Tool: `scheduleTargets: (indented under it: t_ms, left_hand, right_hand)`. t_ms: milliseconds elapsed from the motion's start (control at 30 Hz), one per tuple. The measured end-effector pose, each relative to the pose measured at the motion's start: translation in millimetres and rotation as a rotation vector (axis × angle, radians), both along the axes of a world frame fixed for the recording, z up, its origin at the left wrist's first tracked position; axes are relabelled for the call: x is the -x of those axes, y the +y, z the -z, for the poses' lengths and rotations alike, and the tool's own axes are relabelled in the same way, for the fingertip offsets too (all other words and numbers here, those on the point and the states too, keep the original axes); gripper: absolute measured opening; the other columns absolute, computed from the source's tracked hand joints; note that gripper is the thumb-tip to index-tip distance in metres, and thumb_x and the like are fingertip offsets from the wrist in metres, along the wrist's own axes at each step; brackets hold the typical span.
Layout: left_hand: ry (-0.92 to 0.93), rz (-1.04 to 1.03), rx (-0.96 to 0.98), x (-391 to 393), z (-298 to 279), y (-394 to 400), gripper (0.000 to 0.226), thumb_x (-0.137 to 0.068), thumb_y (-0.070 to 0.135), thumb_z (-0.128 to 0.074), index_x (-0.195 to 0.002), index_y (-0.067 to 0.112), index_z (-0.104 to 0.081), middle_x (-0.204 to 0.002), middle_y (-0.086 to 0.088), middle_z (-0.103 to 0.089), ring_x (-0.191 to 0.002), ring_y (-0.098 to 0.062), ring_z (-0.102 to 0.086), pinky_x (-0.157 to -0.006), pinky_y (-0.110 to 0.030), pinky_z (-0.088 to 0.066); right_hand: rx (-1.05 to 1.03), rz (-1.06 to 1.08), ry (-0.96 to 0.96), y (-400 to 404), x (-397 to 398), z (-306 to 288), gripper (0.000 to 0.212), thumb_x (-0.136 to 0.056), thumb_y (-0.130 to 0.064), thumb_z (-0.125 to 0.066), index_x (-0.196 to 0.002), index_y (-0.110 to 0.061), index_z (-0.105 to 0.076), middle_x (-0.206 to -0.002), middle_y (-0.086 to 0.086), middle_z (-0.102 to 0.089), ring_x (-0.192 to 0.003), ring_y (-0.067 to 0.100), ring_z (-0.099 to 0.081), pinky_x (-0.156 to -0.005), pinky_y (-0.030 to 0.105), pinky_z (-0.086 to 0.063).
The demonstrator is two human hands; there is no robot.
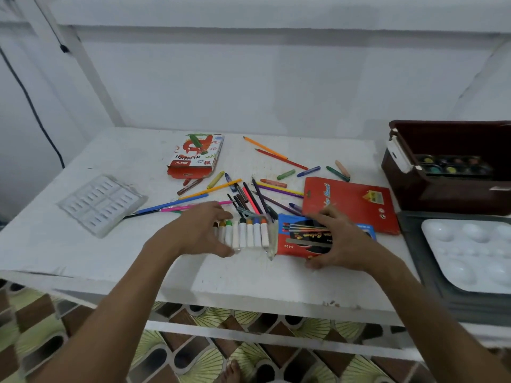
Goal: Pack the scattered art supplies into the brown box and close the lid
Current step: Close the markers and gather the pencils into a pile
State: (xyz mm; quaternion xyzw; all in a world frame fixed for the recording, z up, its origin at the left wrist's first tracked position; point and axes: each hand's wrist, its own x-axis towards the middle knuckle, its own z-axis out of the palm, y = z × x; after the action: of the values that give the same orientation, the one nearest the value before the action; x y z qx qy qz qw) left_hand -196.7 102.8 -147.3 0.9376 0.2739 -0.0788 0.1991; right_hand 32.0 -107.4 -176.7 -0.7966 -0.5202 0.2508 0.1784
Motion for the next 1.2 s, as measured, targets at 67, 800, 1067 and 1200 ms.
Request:
scheduleTargets:
  t_ms: [67, 800, 1067, 1200]
  left_hand:
    - [0.001, 0.041, -0.014, -5, 0, -4, 0.081, -0.063, 0.055, -0.078, -0.133, 0.024, -0.052, -0.117, 0.007, -0.051, -0.106, -0.01, -0.047, -0.088, -0.027, -0.044]
    - [-0.02, 0.224, 0.022, -42, 14, -21, 0.079, -0.063, 0.051, -0.08, -0.132, 0.025, -0.053, -0.126, 0.009, -0.051, -0.113, -0.009, -0.046, -0.091, -0.026, -0.043]
    - [-0.025, 0.239, 0.028, -53, 24, -30, 0.076, -0.058, 0.062, -0.074, -0.123, 0.026, -0.059, -0.111, 0.01, -0.052, -0.102, -0.012, -0.048, -0.086, -0.037, -0.049]
    - [-0.018, 0.269, -0.003, -62, 25, -34, 0.079, -0.058, 0.067, -0.07, -0.126, 0.028, -0.058, -0.108, 0.009, -0.051, -0.101, -0.014, -0.047, -0.087, -0.04, -0.047]
  right_hand:
    - [-0.008, 0.0, -0.003, -4, 0, 0, 0.11, -0.052, -0.05, -0.087, -0.144, -0.029, -0.032, -0.131, -0.009, -0.03, -0.121, 0.011, -0.035, -0.109, 0.04, -0.036]
    - [0.003, 0.029, 0.088, -29, -15, 8, 0.104, -0.054, -0.046, -0.087, -0.142, -0.035, -0.033, -0.126, -0.016, -0.033, -0.118, 0.007, -0.032, -0.108, 0.04, -0.035]
    - [0.045, 0.014, 0.09, -29, -20, 11, 0.104, -0.055, -0.042, -0.088, -0.142, -0.035, -0.032, -0.131, -0.015, -0.032, -0.121, 0.008, -0.029, -0.109, 0.042, -0.032]
    - [0.046, 0.0, 0.078, -27, -17, 11, 0.103, -0.057, -0.043, -0.087, -0.143, -0.034, -0.032, -0.13, -0.016, -0.031, -0.121, 0.006, -0.027, -0.11, 0.038, -0.03]
